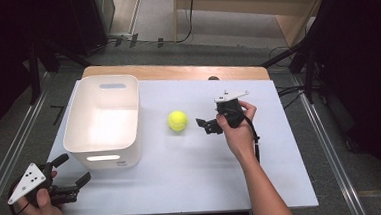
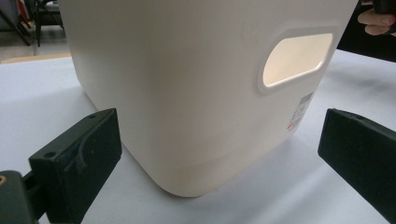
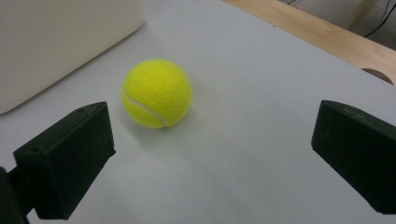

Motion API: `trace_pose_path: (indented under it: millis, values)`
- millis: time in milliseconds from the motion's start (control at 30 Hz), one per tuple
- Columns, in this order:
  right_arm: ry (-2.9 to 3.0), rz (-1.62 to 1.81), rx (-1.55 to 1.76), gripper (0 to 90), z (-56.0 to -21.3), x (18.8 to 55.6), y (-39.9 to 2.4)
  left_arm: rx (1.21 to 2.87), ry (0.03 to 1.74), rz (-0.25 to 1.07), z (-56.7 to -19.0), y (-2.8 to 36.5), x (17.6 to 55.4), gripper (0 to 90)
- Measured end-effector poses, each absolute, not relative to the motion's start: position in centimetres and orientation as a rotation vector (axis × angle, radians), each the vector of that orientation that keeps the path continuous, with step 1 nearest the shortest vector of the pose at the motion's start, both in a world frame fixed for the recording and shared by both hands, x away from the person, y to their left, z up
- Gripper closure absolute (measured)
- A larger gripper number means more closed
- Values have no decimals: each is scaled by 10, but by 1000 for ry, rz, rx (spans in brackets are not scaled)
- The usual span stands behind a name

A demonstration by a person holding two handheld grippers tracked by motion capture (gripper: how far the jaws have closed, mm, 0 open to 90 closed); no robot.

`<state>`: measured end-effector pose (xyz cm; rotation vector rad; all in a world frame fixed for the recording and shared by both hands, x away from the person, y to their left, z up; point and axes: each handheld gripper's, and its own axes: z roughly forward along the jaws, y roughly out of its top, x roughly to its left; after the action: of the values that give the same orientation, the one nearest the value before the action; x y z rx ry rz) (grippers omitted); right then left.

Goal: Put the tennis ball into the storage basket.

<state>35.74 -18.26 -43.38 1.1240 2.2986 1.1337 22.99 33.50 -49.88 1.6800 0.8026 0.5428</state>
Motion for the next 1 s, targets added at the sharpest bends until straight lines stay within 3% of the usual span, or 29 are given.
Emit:
trace_pose_path:
  millis: [1000]
  values:
    - [2469,1067,1052,0,-438,386,-140,1677,804,536,-499,335,230,0]
